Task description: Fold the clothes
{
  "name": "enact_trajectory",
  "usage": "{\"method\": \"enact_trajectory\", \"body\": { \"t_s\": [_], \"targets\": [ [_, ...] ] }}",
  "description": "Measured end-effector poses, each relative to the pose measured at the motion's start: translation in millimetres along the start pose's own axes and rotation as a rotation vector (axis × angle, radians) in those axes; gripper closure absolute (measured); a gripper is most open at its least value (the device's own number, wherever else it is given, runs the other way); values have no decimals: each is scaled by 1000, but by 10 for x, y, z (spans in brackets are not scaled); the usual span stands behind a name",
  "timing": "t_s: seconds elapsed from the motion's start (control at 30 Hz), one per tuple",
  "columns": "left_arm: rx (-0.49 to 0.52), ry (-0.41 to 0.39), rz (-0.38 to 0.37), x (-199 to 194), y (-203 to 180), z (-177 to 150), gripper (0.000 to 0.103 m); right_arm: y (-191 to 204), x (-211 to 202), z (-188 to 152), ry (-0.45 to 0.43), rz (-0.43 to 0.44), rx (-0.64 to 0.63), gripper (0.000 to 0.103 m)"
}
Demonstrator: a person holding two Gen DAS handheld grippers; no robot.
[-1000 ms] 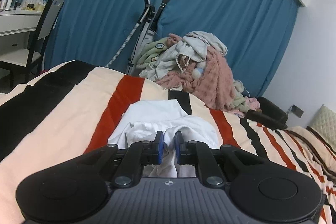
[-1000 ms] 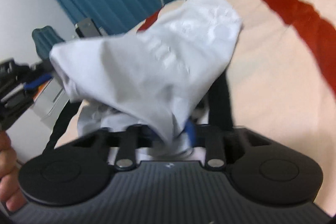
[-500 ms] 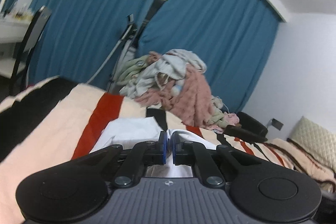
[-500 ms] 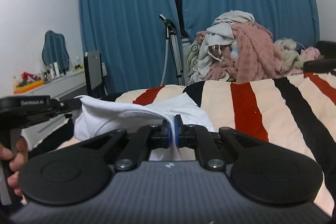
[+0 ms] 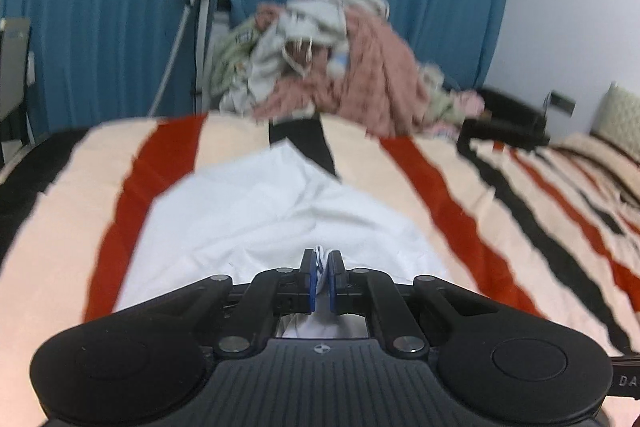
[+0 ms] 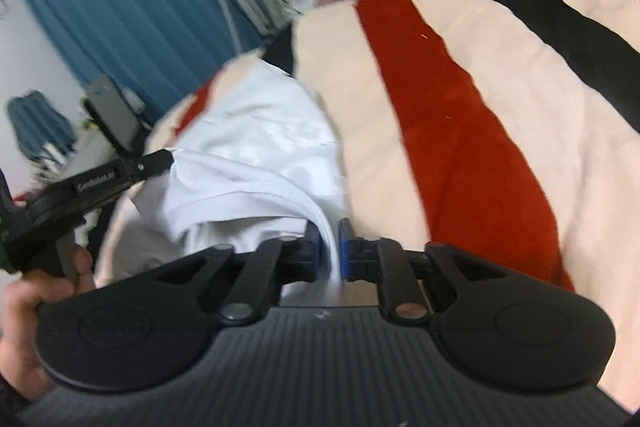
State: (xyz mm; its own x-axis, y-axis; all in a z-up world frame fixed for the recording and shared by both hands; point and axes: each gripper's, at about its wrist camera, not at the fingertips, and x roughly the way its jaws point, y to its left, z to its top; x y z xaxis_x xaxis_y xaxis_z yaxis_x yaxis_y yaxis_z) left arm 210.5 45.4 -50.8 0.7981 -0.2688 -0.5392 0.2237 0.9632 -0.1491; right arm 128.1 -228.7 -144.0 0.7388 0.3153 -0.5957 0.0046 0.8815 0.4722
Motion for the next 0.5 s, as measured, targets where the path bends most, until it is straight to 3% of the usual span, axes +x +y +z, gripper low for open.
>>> {"method": "enact_trajectory", "body": {
  "t_s": [0.03, 0.1, 0.13, 0.3, 0.4, 0.5],
  "targets": [
    [-3, 14, -3, 82, 28, -7, 90, 17, 22, 9, -12, -18, -14, 67],
    [-4, 26, -14, 163, 79, -14, 84, 54, 36, 19, -53, -43, -45, 27],
    [-1, 20, -24, 135, 101, -13, 82, 74, 33, 20, -79, -52, -60, 21],
    [52, -50, -55, -213, 117, 38, 60, 162, -12, 15, -195, -107, -135, 21],
    [133, -68, -101, -478, 10, 0, 58, 158, 16, 15, -188, -134, -133, 22],
    [285, -54, -136, -594, -231, -152, 57, 132, 5, 5, -158, -139, -100, 22]
  ]
}}
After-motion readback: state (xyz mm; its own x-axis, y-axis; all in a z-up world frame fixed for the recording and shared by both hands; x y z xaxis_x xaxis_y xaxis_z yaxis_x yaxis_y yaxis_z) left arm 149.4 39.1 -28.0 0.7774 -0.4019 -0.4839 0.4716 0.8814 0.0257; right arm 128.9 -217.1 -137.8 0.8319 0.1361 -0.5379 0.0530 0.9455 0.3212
